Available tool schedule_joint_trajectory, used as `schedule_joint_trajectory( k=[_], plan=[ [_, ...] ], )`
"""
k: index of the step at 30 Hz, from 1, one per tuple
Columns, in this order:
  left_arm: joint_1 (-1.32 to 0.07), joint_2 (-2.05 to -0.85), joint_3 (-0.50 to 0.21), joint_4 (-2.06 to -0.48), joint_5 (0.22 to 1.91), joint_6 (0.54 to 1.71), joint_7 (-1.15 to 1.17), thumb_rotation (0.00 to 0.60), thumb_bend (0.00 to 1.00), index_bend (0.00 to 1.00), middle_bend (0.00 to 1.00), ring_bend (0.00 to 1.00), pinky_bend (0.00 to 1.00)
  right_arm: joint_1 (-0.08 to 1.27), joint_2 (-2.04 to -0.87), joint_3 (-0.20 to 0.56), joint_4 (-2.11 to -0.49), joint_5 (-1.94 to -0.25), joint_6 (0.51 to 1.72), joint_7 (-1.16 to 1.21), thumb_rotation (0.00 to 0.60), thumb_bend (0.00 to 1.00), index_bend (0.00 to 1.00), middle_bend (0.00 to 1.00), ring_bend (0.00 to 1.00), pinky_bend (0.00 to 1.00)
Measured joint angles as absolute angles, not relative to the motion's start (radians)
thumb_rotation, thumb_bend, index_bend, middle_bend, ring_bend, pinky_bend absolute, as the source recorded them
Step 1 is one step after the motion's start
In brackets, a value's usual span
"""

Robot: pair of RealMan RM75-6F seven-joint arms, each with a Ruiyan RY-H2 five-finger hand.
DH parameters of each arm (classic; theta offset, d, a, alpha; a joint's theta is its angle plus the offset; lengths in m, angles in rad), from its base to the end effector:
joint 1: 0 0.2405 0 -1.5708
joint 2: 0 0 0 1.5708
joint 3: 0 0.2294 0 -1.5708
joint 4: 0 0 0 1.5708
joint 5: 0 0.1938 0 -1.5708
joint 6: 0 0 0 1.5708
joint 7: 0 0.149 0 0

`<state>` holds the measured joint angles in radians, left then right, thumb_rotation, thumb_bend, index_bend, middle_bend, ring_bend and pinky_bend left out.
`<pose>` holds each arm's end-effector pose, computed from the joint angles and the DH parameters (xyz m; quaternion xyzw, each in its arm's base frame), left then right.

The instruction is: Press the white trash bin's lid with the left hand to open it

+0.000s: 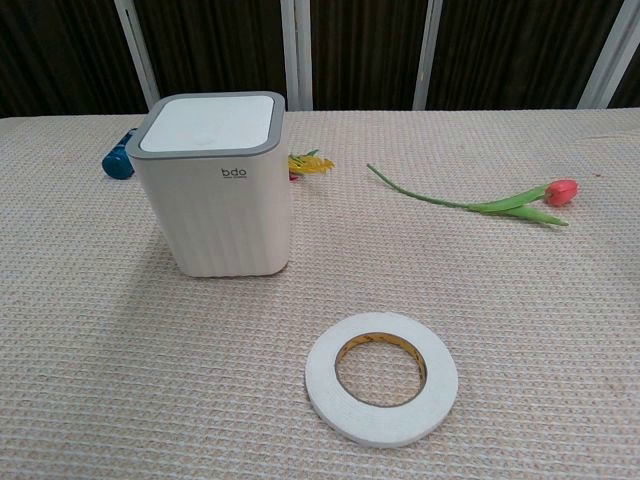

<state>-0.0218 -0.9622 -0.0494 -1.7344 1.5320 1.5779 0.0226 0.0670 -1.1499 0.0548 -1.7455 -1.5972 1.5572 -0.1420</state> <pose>-0.2685 0.1640 0.2064 -0.5858 -0.3536 -0.3880 0.6174 -0.2386 -0.1756 0.1511 0.5991 -0.3548 0.4323 0.5730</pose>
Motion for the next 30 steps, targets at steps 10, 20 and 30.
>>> schedule_joint_trajectory(
  k=[10, 20, 30],
  plan=[
    [-0.014, -0.955, -0.043, -1.74, 1.542, 1.589, 0.015, 0.6, 0.2, 0.15, 0.13, 0.0, 0.02, 0.066, -1.148, 0.052, -1.747, -1.596, 1.553, -0.142, 0.6, 0.27, 0.12, 0.02, 0.0, 0.0],
    [-0.015, -0.955, -0.042, -1.738, 1.549, 1.59, 0.009, 0.6, 0.2, 0.15, 0.13, 0.0, 0.02, 0.065, -1.144, 0.053, -1.748, -1.592, 1.548, -0.138, 0.6, 0.27, 0.12, 0.02, 0.0, 0.0],
    [-0.027, -0.942, -0.044, -1.721, 1.57, 1.588, -0.045, 0.6, 0.27, 0.15, 0.38, 0.33, 0.41, 0.062, -1.139, 0.055, -1.755, -1.586, 1.551, -0.127, 0.6, 0.27, 0.12, 0.02, 0.0, 0.0]
  ],
)
